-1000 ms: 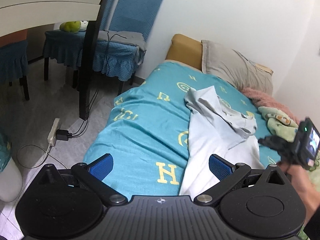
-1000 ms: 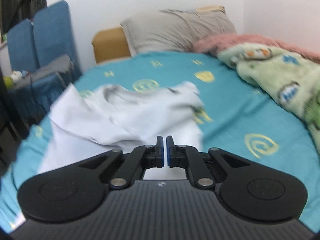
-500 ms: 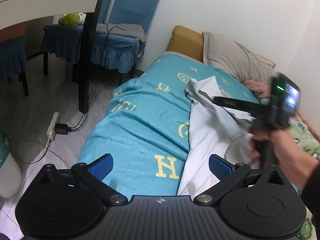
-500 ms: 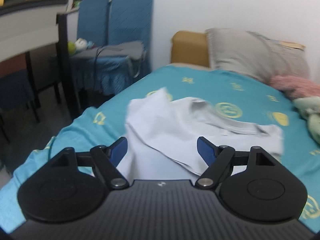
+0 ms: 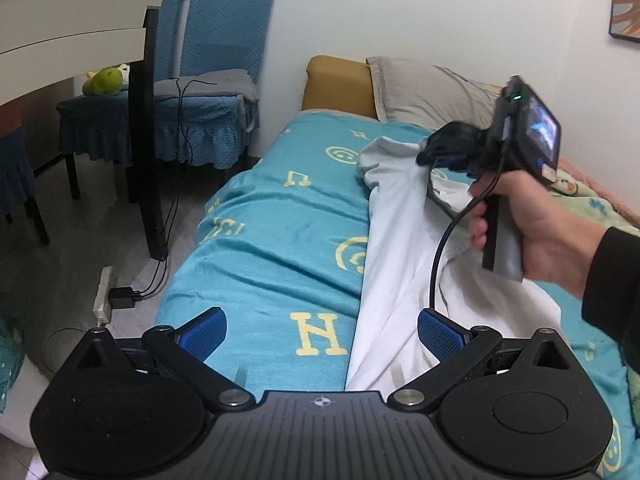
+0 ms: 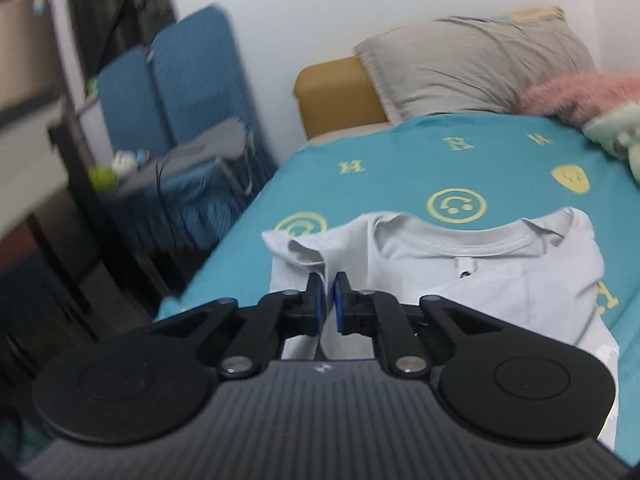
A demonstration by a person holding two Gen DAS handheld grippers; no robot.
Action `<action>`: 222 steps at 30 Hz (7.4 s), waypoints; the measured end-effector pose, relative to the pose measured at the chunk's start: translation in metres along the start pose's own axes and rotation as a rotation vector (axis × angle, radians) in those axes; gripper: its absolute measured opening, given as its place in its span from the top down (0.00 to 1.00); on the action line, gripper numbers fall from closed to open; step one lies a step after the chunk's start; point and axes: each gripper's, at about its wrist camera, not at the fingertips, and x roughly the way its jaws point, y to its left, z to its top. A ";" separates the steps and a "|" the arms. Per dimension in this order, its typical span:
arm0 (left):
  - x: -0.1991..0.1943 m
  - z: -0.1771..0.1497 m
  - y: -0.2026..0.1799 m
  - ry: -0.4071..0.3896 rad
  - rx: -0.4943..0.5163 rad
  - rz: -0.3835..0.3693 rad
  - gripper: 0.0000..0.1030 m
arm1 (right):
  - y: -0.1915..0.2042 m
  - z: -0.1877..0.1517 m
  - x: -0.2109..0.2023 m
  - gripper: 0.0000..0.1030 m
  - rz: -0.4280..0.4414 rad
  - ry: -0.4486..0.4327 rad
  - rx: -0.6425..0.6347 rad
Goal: Fold clothes
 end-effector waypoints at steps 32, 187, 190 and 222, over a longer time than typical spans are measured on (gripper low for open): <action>0.016 -0.006 -0.008 0.033 0.057 0.021 0.00 | -0.095 0.006 -0.042 0.48 -0.144 0.070 0.120; -0.025 -0.089 -0.022 0.805 -0.026 -0.282 0.58 | -0.060 -0.195 -0.331 0.57 0.001 0.693 0.437; -0.023 -0.088 -0.026 0.810 -0.011 -0.291 0.55 | -0.063 -0.195 -0.332 0.57 0.010 0.682 0.451; -0.178 -0.010 0.004 0.355 -0.276 -0.462 0.94 | -0.029 -0.118 -0.428 0.93 0.094 0.341 0.402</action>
